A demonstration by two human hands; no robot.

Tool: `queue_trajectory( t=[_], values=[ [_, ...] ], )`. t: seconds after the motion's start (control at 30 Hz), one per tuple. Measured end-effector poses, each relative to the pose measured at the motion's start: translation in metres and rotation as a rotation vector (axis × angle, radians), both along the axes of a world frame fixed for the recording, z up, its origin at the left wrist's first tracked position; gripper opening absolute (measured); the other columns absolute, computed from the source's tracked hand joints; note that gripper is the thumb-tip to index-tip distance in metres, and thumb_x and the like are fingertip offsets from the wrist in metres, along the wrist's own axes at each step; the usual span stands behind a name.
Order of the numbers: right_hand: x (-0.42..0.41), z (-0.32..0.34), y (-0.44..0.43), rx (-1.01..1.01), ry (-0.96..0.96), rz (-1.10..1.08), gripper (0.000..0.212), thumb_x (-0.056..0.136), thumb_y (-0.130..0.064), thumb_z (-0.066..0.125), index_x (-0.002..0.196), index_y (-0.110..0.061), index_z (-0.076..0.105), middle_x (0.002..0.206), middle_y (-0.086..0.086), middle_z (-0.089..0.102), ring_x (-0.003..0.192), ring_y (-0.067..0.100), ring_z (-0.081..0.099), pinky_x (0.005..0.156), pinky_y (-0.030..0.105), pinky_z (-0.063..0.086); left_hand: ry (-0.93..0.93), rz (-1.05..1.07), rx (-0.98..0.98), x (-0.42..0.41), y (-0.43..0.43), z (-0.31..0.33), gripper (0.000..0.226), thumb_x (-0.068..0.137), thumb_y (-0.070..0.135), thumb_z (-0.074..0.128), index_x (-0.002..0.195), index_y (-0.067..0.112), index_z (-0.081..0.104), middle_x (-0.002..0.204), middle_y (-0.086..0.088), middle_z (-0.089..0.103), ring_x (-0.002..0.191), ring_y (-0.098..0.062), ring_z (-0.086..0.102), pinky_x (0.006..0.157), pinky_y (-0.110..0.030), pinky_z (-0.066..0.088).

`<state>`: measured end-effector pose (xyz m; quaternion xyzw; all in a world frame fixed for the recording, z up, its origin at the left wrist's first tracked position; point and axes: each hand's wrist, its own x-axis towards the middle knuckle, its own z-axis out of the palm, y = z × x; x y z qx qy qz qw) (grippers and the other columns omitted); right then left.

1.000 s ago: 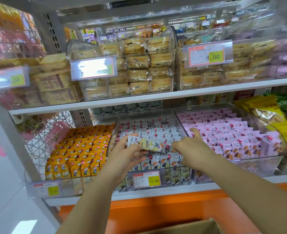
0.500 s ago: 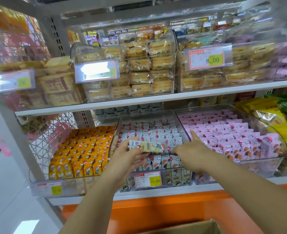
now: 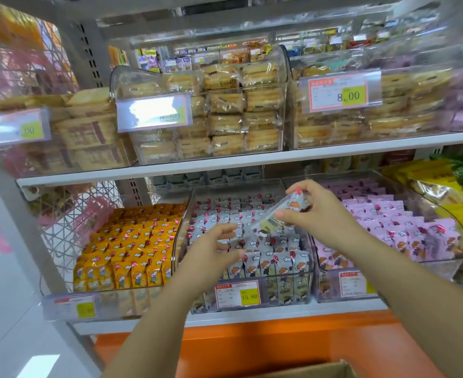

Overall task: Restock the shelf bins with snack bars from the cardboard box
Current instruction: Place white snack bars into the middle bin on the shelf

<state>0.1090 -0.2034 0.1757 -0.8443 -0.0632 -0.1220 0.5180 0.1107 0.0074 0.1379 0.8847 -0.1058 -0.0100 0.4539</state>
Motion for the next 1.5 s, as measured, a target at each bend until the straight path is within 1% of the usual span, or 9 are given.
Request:
queue_trajectory(
  t=[0.13,0.4,0.53,0.73,1.0,1.07,1.17,1.33,1.5],
  values=[
    [0.002,0.006,-0.023,-0.244,-0.097,-0.010,0.029,0.082,-0.027,0.073,0.104,-0.026,0.055,0.079,-0.006,0.059,0.048,-0.002,0.049,0.043,0.011,0.037,-0.077,0.031,0.341,0.008,0.009,-0.011,0.042,0.092,0.025,0.062,0.133,0.029,0.053,0.136,0.009,0.053,0.118,-0.009,0.051,0.096,-0.027,0.042],
    [0.010,-0.005,-0.022,-0.652,-0.045,-0.003,0.031,0.087,-0.028,0.067,0.115,-0.027,0.054,0.083,-0.004,0.058,0.060,0.014,0.055,0.050,0.022,0.039,-0.204,-0.050,0.669,0.022,-0.011,-0.022,0.033,0.094,0.037,0.056,0.127,0.037,0.057,0.131,0.010,0.058,0.119,-0.015,0.049,0.100,-0.035,0.042],
    [0.010,0.008,-0.021,-0.522,-0.080,0.015,0.029,0.084,-0.035,0.069,0.108,-0.035,0.054,0.081,-0.018,0.051,0.050,0.000,0.051,0.047,0.016,0.031,-0.293,-0.011,0.677,0.027,-0.013,-0.026,0.036,0.093,0.040,0.057,0.129,0.039,0.053,0.130,0.014,0.058,0.121,-0.012,0.049,0.101,-0.033,0.035],
    [0.008,-0.016,0.009,-0.554,0.058,0.240,0.036,0.084,-0.032,0.070,0.117,-0.032,0.055,0.113,-0.015,0.048,0.048,-0.004,0.047,0.050,0.010,0.035,-0.213,-0.034,0.506,0.031,-0.008,-0.029,0.035,0.089,0.035,0.064,0.124,0.035,0.058,0.126,0.013,0.061,0.115,-0.009,0.053,0.089,-0.027,0.043],
    [0.019,-0.032,0.030,-0.679,0.157,0.295,0.061,0.086,-0.034,0.068,0.141,-0.024,0.043,0.142,0.002,0.047,0.120,0.016,0.049,0.094,0.025,0.039,-0.158,-0.076,0.404,0.027,-0.006,-0.027,0.037,0.090,0.022,0.064,0.126,0.030,0.059,0.127,0.009,0.060,0.116,-0.011,0.054,0.098,-0.029,0.045],
    [0.017,-0.028,0.029,-0.656,0.155,0.298,0.062,0.085,-0.036,0.068,0.141,-0.025,0.042,0.142,-0.002,0.046,0.109,0.007,0.052,0.093,0.021,0.039,-0.174,-0.068,0.383,0.027,-0.008,-0.029,0.033,0.089,0.021,0.065,0.122,0.028,0.062,0.122,0.008,0.063,0.109,-0.008,0.056,0.092,-0.023,0.044],
    [0.014,-0.018,0.024,-0.616,0.131,0.270,0.041,0.086,-0.033,0.068,0.124,-0.024,0.055,0.119,-0.007,0.053,0.071,-0.006,0.046,0.066,0.010,0.037,-0.181,-0.059,0.346,0.028,-0.010,-0.031,0.020,0.089,0.016,0.065,0.108,0.021,0.068,0.106,0.005,0.068,0.092,-0.007,0.057,0.080,-0.017,0.044],
    [0.017,-0.024,0.028,-0.722,0.140,0.235,0.024,0.082,-0.030,0.073,0.101,-0.017,0.065,0.104,-0.001,0.061,0.096,0.015,0.057,0.084,0.029,0.047,-0.207,-0.053,0.357,0.031,-0.013,-0.031,0.018,0.091,0.009,0.059,0.102,0.016,0.071,0.103,0.003,0.069,0.091,-0.010,0.061,0.079,-0.018,0.046],
    [0.022,-0.045,0.033,-0.710,0.178,0.211,0.028,0.086,-0.029,0.069,0.111,-0.016,0.065,0.118,0.003,0.062,0.094,0.014,0.056,0.077,0.022,0.041,-0.263,-0.059,0.348,0.028,-0.012,-0.030,0.018,0.093,0.013,0.058,0.106,0.020,0.069,0.108,0.005,0.065,0.095,-0.009,0.059,0.080,-0.014,0.042]
  ],
)
